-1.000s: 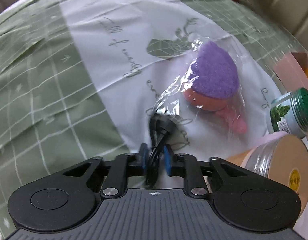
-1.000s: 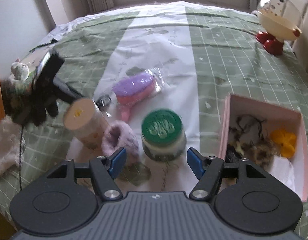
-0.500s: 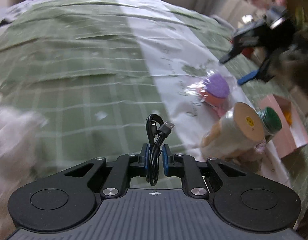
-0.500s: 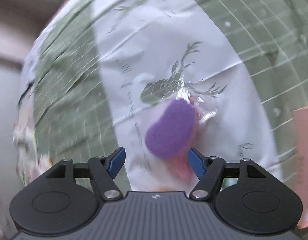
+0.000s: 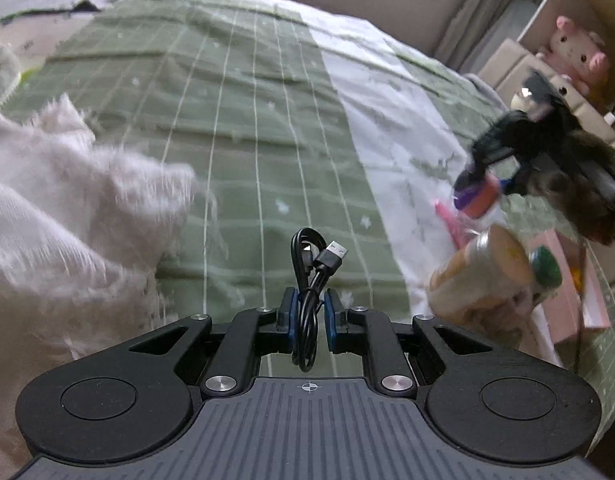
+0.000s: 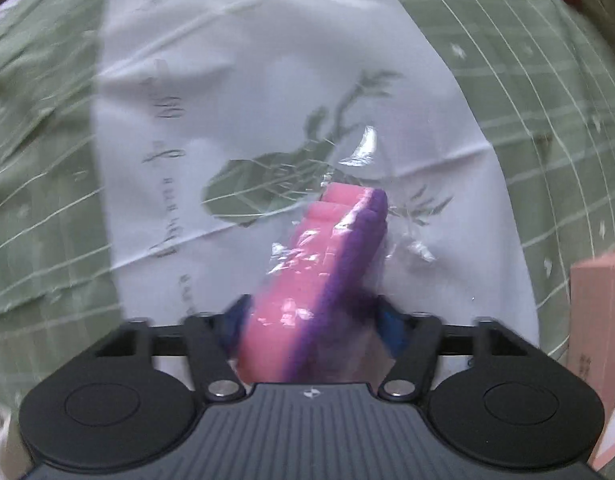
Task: Organize soft objects
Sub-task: 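Grasp the bagged purple sponge with the right tool while the left holds the cable, then carry the cable and sponge to the pink box and open both tools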
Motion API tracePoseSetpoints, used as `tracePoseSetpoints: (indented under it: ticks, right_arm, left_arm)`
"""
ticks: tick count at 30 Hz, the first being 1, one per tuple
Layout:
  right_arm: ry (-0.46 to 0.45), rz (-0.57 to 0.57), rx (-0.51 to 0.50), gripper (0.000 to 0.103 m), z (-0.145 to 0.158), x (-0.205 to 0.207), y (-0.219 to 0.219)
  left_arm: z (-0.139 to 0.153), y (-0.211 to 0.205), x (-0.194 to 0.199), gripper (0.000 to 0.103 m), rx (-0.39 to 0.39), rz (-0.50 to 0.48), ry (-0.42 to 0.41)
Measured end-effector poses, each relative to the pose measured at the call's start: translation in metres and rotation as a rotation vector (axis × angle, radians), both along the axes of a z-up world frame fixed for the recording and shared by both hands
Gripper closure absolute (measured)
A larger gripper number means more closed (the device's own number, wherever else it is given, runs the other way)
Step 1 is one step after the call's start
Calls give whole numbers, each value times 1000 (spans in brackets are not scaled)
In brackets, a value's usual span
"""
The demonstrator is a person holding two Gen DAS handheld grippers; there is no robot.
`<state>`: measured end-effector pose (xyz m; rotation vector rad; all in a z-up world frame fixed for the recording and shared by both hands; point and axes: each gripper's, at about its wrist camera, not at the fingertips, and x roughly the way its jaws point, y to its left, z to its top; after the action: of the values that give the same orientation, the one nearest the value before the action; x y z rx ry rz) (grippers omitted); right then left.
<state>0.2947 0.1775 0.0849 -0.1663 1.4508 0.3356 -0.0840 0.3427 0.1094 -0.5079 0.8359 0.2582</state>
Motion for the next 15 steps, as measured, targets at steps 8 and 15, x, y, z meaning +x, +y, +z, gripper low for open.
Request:
tracePoseSetpoints:
  ticks: [8, 15]
  right_arm:
    - [-167, 165, 241, 65, 145, -27, -75]
    - [-469, 202, 292, 64, 238, -39, -214]
  left_arm:
    - [95, -32, 43, 87, 122, -16, -102]
    - [152, -133, 126, 87, 98, -210, -235]
